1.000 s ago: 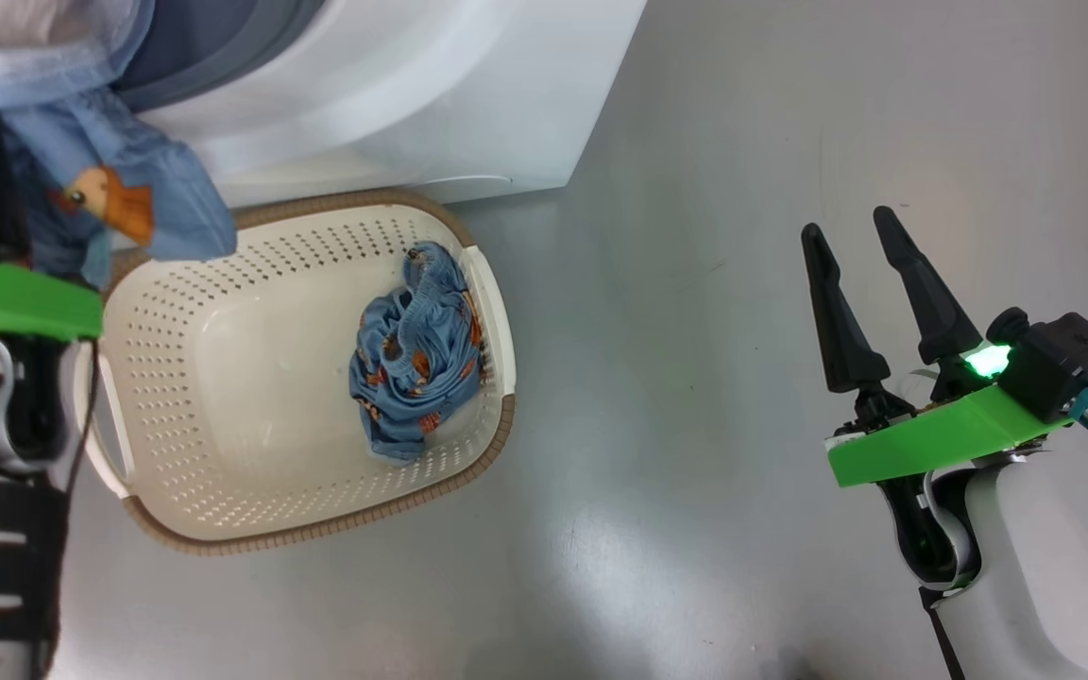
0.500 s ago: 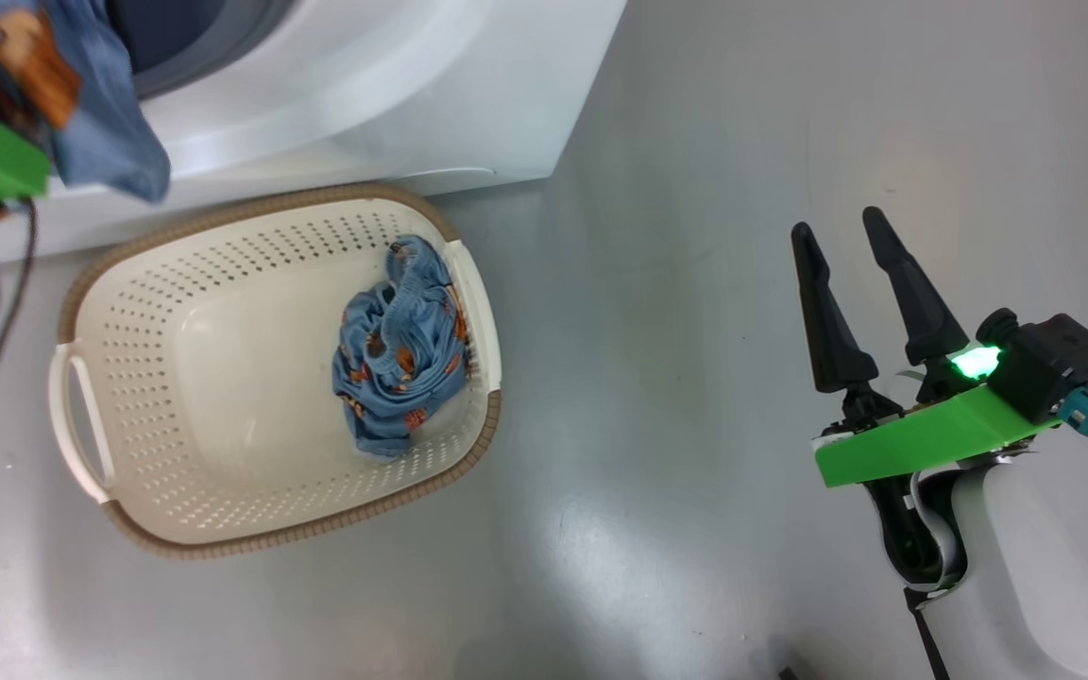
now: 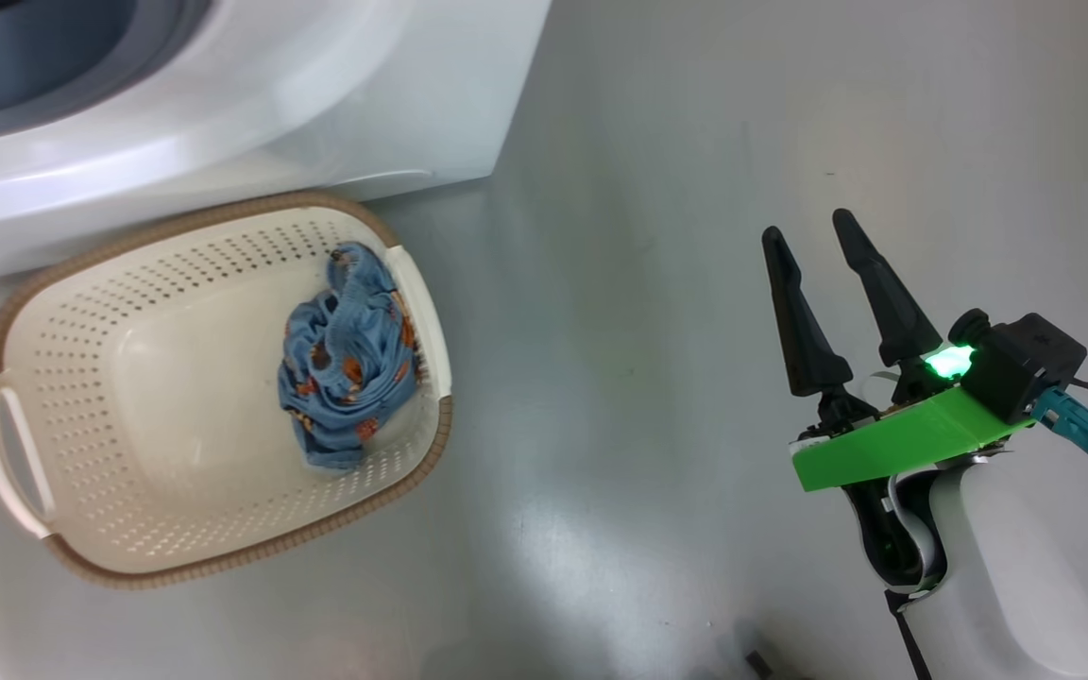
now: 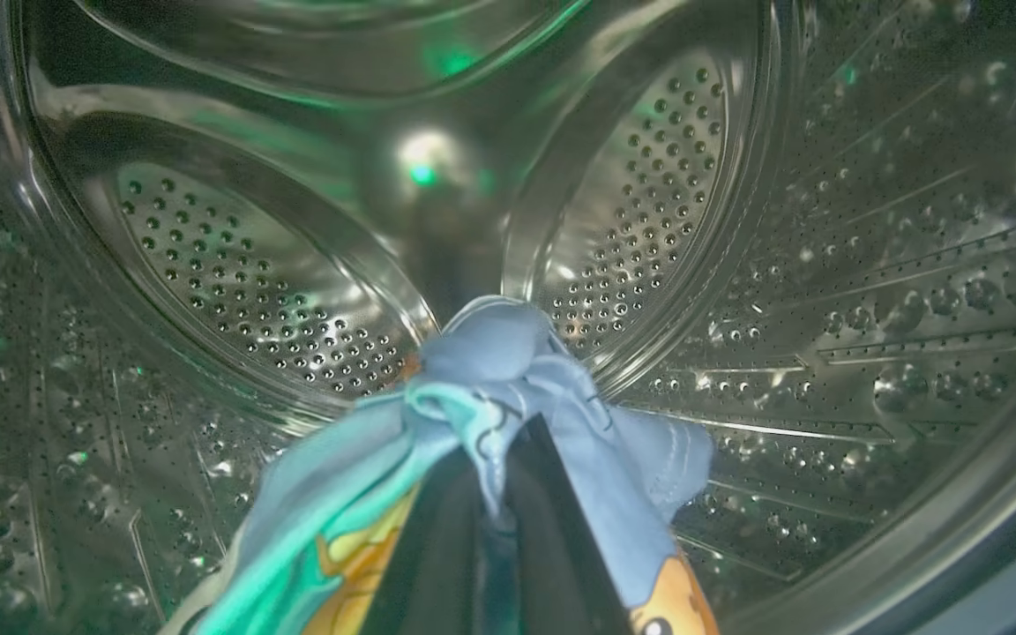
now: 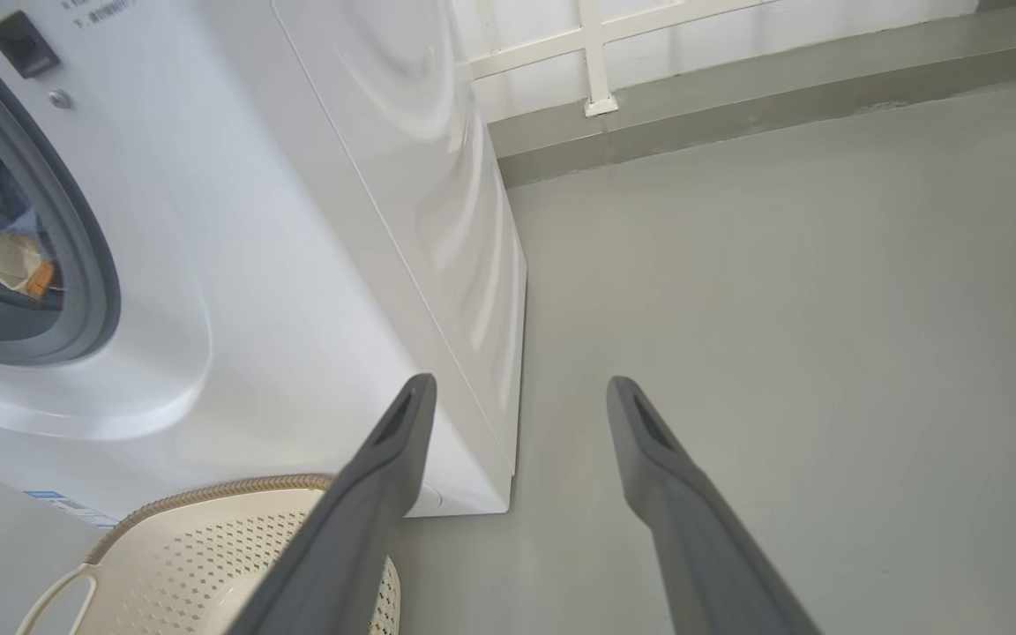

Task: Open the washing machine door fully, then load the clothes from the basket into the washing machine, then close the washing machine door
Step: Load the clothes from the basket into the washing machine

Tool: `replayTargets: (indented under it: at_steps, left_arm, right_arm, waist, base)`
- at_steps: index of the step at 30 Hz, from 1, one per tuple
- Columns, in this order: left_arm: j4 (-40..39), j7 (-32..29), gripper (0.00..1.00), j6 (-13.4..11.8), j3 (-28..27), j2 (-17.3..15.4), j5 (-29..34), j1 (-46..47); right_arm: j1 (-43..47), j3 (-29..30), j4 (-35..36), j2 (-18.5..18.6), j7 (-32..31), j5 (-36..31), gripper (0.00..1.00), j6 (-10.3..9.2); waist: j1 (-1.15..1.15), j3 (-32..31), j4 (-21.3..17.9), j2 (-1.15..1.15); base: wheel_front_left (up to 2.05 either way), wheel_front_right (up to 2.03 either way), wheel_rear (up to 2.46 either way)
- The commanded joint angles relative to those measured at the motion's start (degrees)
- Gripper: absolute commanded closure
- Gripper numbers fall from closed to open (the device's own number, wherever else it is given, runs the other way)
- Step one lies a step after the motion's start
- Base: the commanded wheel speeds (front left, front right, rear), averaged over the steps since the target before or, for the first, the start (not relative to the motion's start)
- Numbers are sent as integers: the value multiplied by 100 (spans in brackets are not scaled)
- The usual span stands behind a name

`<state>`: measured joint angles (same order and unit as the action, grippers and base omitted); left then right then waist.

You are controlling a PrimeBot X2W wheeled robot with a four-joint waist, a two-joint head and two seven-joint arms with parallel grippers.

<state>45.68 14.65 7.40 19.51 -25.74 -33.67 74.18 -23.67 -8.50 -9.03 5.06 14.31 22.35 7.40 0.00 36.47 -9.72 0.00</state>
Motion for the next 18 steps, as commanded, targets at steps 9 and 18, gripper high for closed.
replayTargets:
  at_steps: [9,18]
  left_arm:
    - [656,35,100,9,104,-304,100,-267]
    - [1423,-85,0,9,807,-282,-396,96]
  right_arm:
    - [169,-180,129,-83,69,84,0,9]
    - [169,-164,115,-78,69,94,0,9]
  waist:
    - [0,-18,-164,0]
    - [0,-41,-67,0]
  base:
    - [0,0,0]
    - [0,0,0]
